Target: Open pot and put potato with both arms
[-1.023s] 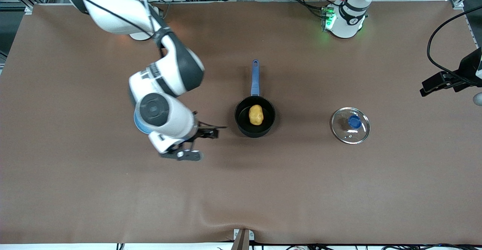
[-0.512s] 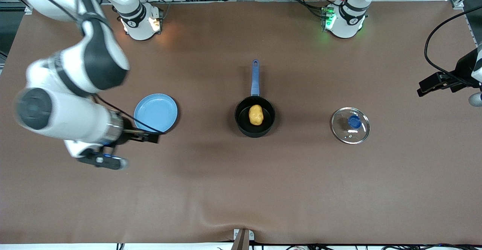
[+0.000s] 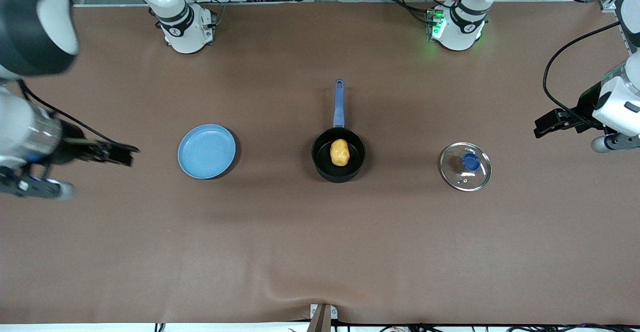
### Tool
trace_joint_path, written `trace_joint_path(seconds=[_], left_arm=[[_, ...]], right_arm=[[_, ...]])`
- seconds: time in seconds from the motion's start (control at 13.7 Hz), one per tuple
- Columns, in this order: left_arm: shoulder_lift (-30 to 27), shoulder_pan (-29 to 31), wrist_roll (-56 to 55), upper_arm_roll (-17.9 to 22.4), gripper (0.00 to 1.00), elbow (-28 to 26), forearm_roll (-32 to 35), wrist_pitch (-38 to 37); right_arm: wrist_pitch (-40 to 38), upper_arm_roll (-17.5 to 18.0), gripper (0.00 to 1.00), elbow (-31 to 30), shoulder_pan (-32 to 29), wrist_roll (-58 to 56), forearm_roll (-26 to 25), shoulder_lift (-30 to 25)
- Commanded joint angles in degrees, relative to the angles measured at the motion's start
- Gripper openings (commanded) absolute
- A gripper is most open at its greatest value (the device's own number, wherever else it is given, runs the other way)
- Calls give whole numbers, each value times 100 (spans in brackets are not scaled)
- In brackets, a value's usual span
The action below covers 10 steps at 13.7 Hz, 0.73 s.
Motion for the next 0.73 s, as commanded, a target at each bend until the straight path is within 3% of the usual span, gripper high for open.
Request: trace_joint_path(seconds=[0.0,0.15,0.29,0.66], left_arm=[[-189,4,-90,-86,100,-534,-177,450],[-171,4,-160,-96,100,-553,-177,478],[-171,4,-160,-105,100,-544,-177,478],[-162,39,-160,-96,100,-421,-177,478]], right_arm=[[264,-163,100,-1706,0,-378,-13,-1508],[764,-418,100,-2946,88,-817,-4,-2467],[986,-472,100,-3653,114,-968,-13,-3006],[943,-480,100,-3550,97,-1161,-92,-2955]])
